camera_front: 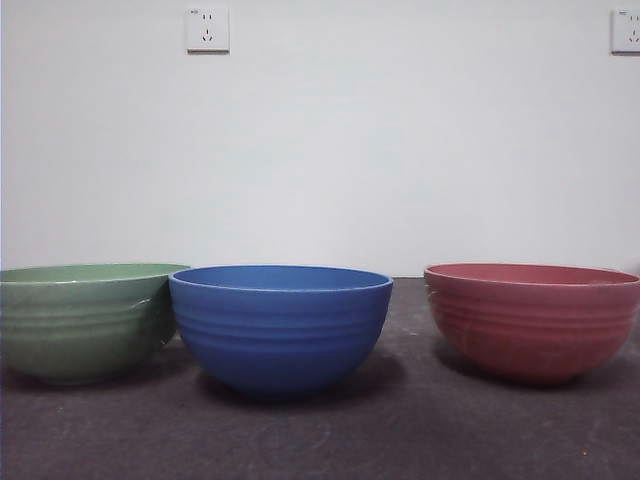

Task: Pick up the green bowl on the top,put the green bowl on the left,pick up the red bowl in the middle,put the red bowl on the right

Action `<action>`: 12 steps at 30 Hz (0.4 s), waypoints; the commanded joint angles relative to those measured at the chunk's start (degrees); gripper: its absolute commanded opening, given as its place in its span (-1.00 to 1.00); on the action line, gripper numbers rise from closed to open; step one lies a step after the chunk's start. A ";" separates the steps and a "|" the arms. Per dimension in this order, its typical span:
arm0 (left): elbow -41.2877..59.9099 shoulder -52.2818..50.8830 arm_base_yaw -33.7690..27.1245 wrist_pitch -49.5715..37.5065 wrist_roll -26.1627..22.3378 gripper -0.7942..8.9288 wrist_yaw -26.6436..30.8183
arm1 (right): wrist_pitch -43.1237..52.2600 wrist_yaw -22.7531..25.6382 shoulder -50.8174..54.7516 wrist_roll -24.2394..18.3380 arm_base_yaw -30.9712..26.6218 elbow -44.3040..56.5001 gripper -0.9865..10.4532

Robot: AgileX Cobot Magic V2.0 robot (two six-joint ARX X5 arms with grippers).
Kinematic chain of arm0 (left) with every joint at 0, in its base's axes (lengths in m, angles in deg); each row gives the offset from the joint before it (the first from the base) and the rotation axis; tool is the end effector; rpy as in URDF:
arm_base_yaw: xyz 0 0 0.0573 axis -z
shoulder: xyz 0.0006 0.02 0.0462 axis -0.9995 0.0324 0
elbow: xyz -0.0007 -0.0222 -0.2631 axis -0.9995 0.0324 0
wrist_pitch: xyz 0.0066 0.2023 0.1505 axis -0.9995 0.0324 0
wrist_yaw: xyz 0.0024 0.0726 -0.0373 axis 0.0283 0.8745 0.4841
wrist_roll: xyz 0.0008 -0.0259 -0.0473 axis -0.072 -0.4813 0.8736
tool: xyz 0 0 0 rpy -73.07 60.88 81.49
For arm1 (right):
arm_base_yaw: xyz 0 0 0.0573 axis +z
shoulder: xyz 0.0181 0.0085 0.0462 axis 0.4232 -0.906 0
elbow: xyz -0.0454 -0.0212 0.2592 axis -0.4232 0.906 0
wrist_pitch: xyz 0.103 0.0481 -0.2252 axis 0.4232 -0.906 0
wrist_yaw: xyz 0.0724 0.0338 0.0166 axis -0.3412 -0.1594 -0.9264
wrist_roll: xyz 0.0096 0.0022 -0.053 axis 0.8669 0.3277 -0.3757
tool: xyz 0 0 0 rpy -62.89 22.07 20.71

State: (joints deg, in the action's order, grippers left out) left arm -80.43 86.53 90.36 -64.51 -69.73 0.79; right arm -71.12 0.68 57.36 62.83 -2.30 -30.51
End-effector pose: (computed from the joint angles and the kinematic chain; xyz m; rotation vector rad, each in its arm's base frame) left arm 0.0698 -0.0040 0.2334 0.0431 0.0442 -0.0823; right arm 0.0933 0.0365 0.2973 0.0048 0.0958 0.3135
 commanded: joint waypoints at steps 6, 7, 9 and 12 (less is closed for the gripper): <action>13.20 -1.25 -1.22 -5.84 0.37 -0.84 -0.17 | 0.20 0.15 -0.07 0.50 -0.17 0.42 -0.82; 13.92 -1.25 -1.22 -5.86 0.83 -0.84 -0.11 | 0.17 0.15 -0.04 0.50 -0.17 0.42 -0.82; 15.06 -1.25 -1.22 -5.88 1.03 -0.84 -0.09 | 0.17 0.15 -0.04 0.50 -0.17 0.42 -0.82; 16.24 -1.25 -1.22 -6.38 1.03 -0.84 0.02 | 0.17 0.15 -0.04 0.50 -0.17 0.42 -0.82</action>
State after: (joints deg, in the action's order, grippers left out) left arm -64.98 85.52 89.31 -69.91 -69.12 0.79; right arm -71.16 0.68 57.32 62.83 -2.30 -30.51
